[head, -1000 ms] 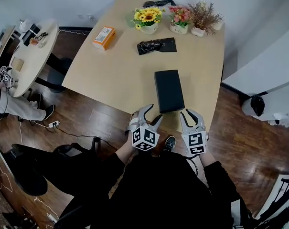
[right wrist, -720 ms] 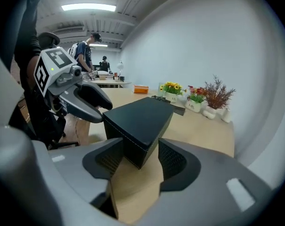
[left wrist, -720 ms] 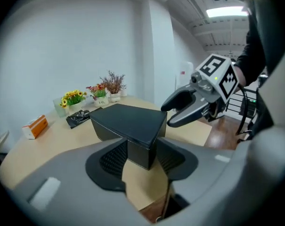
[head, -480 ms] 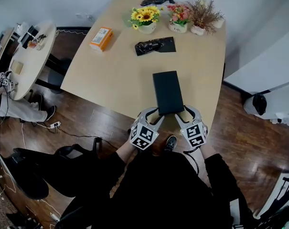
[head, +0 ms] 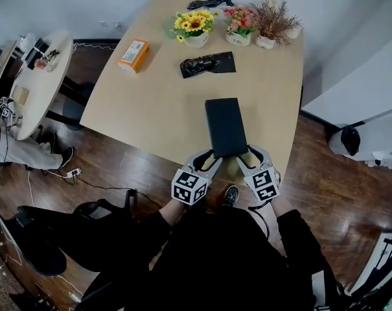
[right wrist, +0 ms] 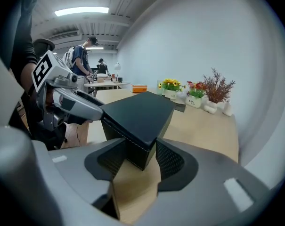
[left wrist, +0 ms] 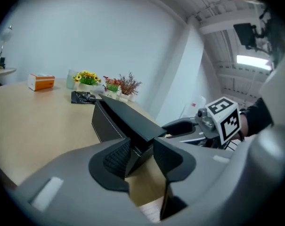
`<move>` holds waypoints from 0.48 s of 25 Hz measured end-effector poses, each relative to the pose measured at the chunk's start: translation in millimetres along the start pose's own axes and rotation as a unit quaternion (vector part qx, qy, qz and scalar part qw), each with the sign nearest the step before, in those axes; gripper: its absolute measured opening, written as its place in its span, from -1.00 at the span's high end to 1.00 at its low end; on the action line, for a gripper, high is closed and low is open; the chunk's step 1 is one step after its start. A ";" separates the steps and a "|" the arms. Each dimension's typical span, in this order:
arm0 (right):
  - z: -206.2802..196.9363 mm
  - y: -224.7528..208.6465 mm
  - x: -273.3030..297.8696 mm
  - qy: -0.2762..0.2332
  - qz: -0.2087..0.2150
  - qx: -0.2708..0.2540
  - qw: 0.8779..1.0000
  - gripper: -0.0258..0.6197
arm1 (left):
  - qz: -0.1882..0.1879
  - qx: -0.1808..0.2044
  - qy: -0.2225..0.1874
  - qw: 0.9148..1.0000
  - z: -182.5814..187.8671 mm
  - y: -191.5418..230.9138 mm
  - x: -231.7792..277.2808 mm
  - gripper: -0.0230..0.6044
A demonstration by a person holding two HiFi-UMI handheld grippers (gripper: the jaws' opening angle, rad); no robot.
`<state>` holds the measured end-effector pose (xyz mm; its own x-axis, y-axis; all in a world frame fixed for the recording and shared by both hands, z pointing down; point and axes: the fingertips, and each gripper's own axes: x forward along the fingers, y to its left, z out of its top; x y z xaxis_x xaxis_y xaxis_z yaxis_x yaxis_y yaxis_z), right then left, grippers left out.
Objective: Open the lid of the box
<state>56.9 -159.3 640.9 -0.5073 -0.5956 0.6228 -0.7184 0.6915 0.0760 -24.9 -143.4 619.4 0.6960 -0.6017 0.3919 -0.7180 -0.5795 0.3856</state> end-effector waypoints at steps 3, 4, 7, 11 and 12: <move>1.7 -1.9 -2.6 0.012 -0.014 -0.036 0.999 0.30 | 0.000 0.040 0.015 0.999 -1.8 -0.7 0.0 0.51; 5.7 -1.7 -5.1 0.014 -0.028 -0.068 0.997 0.31 | 0.000 0.052 0.018 0.998 -1.7 -1.2 -0.2 0.51; 26.1 16.3 -12.3 -0.012 -0.058 -0.190 0.980 0.30 | -0.001 0.065 0.017 0.998 1.9 -3.2 -1.6 0.53; 40.1 38.9 -9.4 -0.035 -0.069 -0.283 0.956 0.37 | -0.011 0.075 0.006 0.997 9.6 -12.1 -2.2 0.64; 41.0 39.9 -7.9 -0.035 -0.072 -0.291 0.953 0.40 | -0.015 0.077 0.006 0.997 10.8 -14.5 -2.0 0.67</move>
<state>12.7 -143.8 607.1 -0.4689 -0.7129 0.5215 -0.4076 0.6984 0.5883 -16.0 -139.7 604.1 0.7160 -0.5775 0.3922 -0.6889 -0.6751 0.2637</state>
